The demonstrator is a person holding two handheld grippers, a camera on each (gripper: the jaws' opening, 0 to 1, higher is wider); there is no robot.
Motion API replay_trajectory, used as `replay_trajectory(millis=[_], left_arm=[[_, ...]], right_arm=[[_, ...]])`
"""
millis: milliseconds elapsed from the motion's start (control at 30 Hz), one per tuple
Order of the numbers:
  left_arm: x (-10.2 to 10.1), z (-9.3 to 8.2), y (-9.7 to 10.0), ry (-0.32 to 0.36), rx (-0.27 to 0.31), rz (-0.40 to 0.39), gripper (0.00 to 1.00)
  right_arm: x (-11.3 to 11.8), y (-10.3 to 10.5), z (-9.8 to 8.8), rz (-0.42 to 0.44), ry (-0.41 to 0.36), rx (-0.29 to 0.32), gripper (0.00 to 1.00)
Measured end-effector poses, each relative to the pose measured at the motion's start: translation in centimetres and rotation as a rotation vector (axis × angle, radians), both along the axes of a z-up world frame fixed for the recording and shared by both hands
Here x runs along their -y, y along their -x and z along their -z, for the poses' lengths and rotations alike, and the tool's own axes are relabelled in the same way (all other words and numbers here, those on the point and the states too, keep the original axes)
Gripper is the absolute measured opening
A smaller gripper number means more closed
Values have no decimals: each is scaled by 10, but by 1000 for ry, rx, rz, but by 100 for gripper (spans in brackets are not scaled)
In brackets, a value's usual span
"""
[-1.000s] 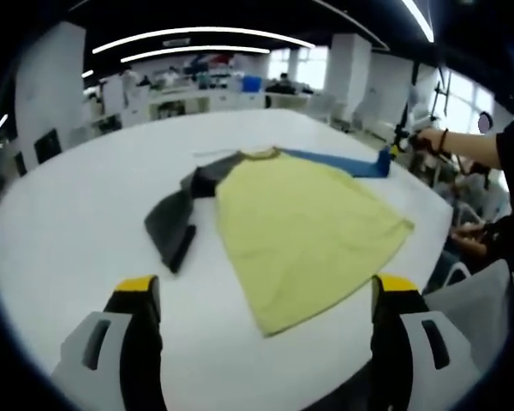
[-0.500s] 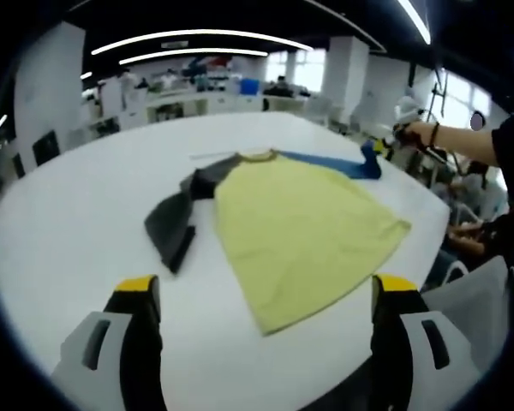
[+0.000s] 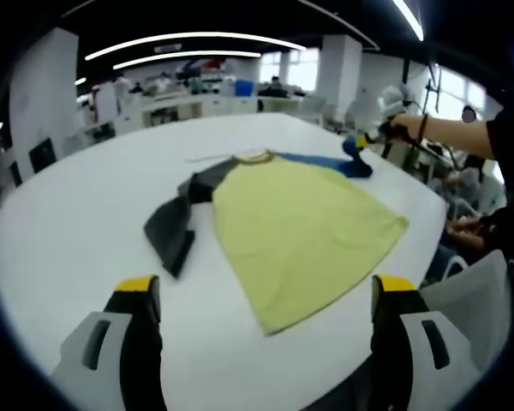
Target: Fold the garment on the visible template until the final outline fits inside the template.
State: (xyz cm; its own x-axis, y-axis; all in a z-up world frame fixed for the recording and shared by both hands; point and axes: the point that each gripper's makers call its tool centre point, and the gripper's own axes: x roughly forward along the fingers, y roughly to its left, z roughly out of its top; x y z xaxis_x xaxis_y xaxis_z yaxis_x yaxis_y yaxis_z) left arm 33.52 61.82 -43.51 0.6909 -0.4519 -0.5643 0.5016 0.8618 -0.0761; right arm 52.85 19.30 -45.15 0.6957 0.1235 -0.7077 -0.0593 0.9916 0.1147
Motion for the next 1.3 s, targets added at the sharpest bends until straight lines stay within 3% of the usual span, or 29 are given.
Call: replay_trajectory(millis=[767,1300], left_arm=[[-3,6,7,6,-11,28,99],[8,6,5,31,-21,50,99]], right_arm=[[-77,-15,-5,-83,-61,15,0],[-130,-28,-12,-146,-102,32,0]])
